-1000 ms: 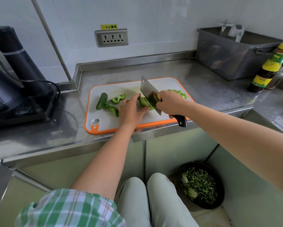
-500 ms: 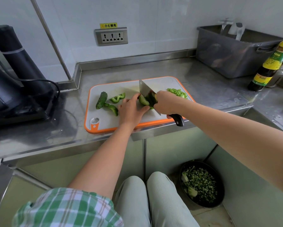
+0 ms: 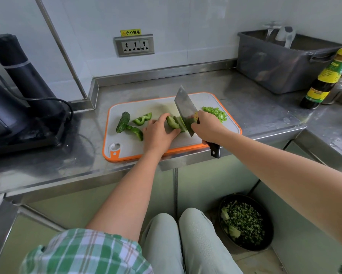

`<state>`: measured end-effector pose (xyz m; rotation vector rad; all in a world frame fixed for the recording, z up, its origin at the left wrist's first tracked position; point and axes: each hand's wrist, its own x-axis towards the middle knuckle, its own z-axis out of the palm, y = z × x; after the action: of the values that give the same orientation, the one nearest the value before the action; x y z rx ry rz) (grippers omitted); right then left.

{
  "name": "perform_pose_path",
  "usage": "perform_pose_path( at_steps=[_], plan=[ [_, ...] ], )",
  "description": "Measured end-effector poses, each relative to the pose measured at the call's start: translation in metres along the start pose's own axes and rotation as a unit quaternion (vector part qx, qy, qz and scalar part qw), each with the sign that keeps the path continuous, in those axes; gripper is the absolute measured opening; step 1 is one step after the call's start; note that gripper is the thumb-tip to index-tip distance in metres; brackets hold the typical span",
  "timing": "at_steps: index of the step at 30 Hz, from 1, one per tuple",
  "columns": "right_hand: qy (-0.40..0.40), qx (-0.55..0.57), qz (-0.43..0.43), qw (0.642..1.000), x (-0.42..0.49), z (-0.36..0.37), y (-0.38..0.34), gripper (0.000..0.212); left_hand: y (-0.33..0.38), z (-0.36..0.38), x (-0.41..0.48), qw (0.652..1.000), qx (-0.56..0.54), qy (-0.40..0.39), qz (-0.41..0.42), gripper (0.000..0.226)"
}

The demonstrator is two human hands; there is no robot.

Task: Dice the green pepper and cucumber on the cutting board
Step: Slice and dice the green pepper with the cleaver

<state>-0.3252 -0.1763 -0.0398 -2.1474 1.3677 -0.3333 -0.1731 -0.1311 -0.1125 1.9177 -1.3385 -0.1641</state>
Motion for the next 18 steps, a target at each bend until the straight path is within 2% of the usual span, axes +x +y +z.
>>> perform_pose_path(
  at_steps=[5, 9, 16, 18],
  plan=[
    [-0.023, -0.034, -0.019, 0.999, -0.004, -0.018, -0.010, 0.001, 0.000, 0.000, 0.001, 1.000, 0.011, -0.002, 0.005, 0.059],
    [-0.060, -0.074, -0.017, 0.995, -0.011, -0.018, -0.017, 0.006, 0.000, -0.001, 0.000, 1.000, 0.011, -0.002, 0.008, 0.060],
    [-0.073, -0.082, -0.022, 0.994, -0.011, -0.013, -0.013, 0.002, 0.002, -0.003, -0.001, 0.999, 0.031, -0.008, 0.014, 0.059],
    [-0.075, -0.085, -0.027, 0.993, -0.011, -0.012, -0.011, 0.006, 0.002, -0.003, 0.000, 0.999, 0.037, -0.011, 0.016, 0.058]
  ],
)
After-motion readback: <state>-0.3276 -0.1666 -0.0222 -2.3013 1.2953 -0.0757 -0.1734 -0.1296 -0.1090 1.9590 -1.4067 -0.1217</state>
